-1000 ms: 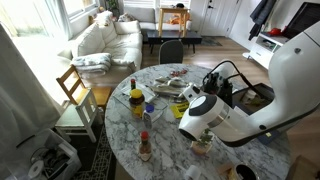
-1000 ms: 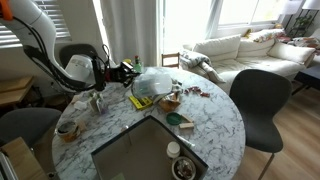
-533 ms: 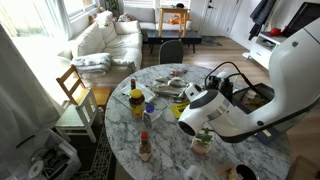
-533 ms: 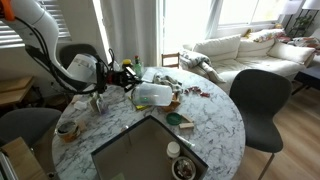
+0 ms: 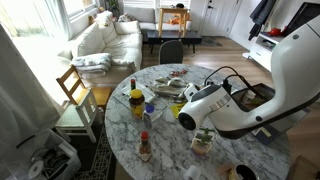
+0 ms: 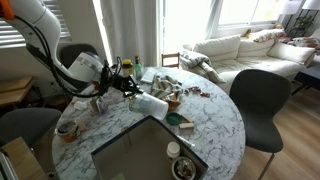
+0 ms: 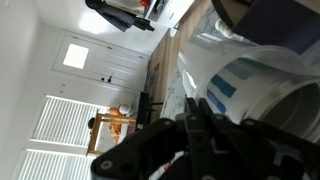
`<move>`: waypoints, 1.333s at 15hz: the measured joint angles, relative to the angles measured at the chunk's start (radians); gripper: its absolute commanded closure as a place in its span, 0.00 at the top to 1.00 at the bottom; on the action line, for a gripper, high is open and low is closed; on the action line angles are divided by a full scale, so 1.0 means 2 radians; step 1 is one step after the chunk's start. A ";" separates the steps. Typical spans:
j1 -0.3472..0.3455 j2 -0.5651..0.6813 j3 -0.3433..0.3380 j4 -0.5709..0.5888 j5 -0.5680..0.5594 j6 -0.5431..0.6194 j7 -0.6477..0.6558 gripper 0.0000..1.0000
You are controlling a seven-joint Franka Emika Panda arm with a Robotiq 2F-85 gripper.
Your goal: Remove the clear cup from the box and remove the silver cup from the clear cup then put the two packets on the table inside the silver cup.
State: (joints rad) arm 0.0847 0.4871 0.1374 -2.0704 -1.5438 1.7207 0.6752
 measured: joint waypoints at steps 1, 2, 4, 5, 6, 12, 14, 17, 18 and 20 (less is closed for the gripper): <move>-0.001 0.000 0.000 0.000 0.005 0.009 0.000 0.01; -0.001 0.000 0.000 0.000 0.010 0.016 0.000 0.01; -0.001 0.002 0.000 -0.001 0.013 0.029 0.000 0.01; -0.001 0.004 0.000 -0.001 0.013 0.035 0.000 0.01; -0.001 0.005 0.000 -0.001 0.013 0.041 0.001 0.01; -0.001 0.017 -0.001 -0.002 0.019 0.055 0.002 0.33; -0.001 0.018 -0.001 -0.002 0.027 0.055 0.002 0.45; -0.001 0.012 -0.002 0.003 0.046 0.055 0.002 0.69; -0.001 0.007 -0.002 0.004 0.053 0.055 0.001 0.76; 0.000 -0.006 -0.001 0.005 0.065 0.055 0.000 0.92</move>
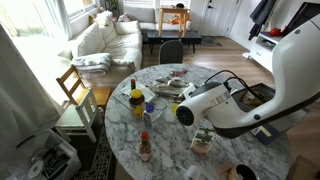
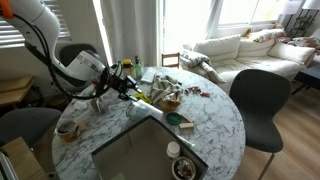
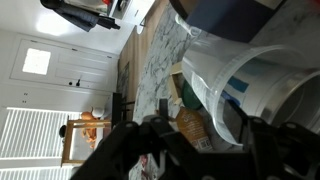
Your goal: Remove the clear cup from the box and remove the silver cup from the clear cup then put the two packets on the table inside the silver cup.
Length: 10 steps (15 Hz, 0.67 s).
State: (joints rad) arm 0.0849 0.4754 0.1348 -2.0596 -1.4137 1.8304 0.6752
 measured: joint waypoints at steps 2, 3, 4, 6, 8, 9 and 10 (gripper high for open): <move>0.002 -0.014 0.001 0.000 0.008 0.000 -0.001 1.00; 0.004 -0.020 0.001 0.000 0.009 0.000 -0.001 1.00; 0.005 -0.025 0.001 0.000 0.012 0.000 -0.001 1.00; 0.006 -0.035 0.004 0.000 0.035 0.001 -0.016 1.00; 0.005 -0.043 0.006 -0.001 0.070 0.019 -0.037 1.00; 0.004 -0.046 0.006 -0.001 0.088 0.032 -0.046 0.99; 0.003 -0.048 0.006 -0.001 0.103 0.043 -0.053 1.00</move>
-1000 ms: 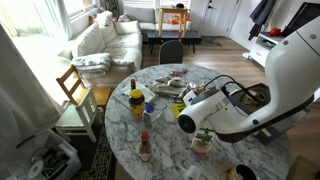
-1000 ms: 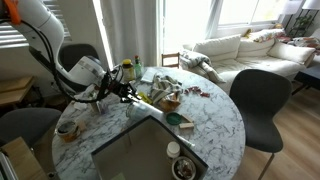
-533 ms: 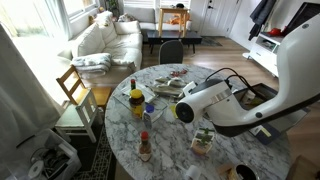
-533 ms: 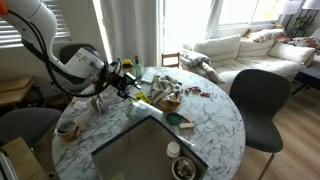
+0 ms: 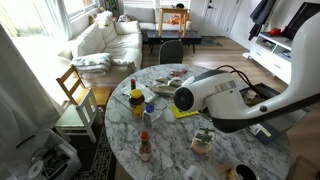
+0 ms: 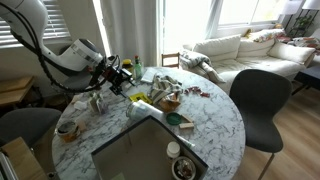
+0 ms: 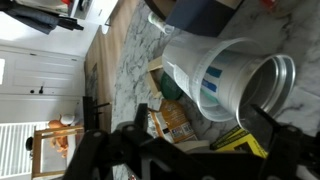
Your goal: Remove the clear cup from the box and remove the silver cup from the clear cup then put the two packets on the table inside the silver cup.
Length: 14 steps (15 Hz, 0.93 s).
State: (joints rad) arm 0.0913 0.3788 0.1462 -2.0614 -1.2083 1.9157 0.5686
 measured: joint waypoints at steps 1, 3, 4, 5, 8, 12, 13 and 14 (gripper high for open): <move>-0.001 -0.002 0.000 -0.001 0.015 0.010 -0.007 1.00; -0.002 -0.004 -0.002 -0.003 0.034 0.029 -0.018 1.00; -0.002 -0.005 -0.005 -0.005 0.035 0.040 -0.018 1.00; -0.002 -0.004 -0.009 -0.008 0.035 0.052 -0.018 1.00; -0.003 -0.002 -0.023 -0.016 0.035 0.078 -0.018 0.66; -0.004 0.000 -0.036 -0.022 0.035 0.097 -0.018 0.34; -0.004 0.000 -0.038 -0.022 0.035 0.100 -0.018 0.27; -0.004 0.001 -0.040 -0.022 0.035 0.104 -0.018 0.19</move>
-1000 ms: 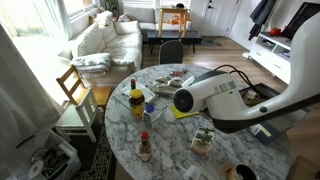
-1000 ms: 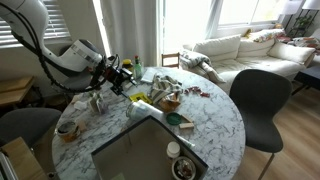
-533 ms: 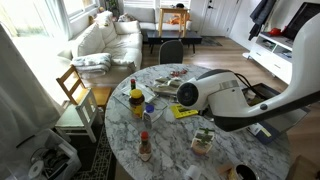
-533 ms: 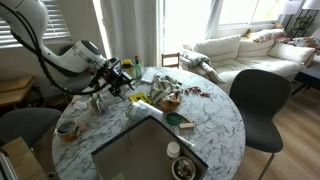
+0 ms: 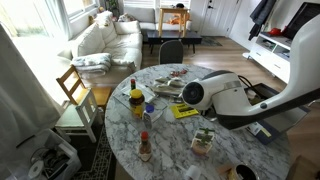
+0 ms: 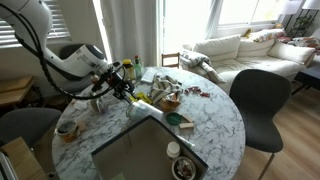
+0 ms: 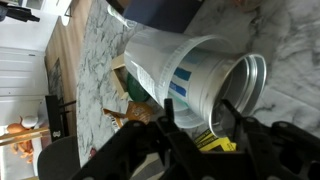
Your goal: Remove the clear cup from the box and remove the silver cup from the clear cup then put the two packets on the table inside the silver cup.
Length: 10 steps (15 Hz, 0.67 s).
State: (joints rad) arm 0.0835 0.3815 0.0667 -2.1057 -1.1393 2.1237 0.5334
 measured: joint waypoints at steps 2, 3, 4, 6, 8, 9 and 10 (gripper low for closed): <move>0.000 0.003 -0.003 -0.001 0.000 0.008 0.001 0.05; 0.000 0.004 -0.004 -0.001 0.000 0.012 0.001 0.00; -0.001 0.005 -0.005 -0.002 0.001 0.015 0.001 0.00; -0.002 0.005 -0.006 -0.002 0.004 0.019 0.001 0.02; -0.003 0.003 -0.007 -0.001 0.009 0.019 0.001 0.00; -0.004 0.001 -0.008 -0.001 0.011 0.019 0.001 0.01; -0.005 -0.001 -0.008 -0.001 0.016 0.019 0.000 0.01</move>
State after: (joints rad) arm 0.0742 0.3795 0.0500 -2.1067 -1.1071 2.1624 0.5336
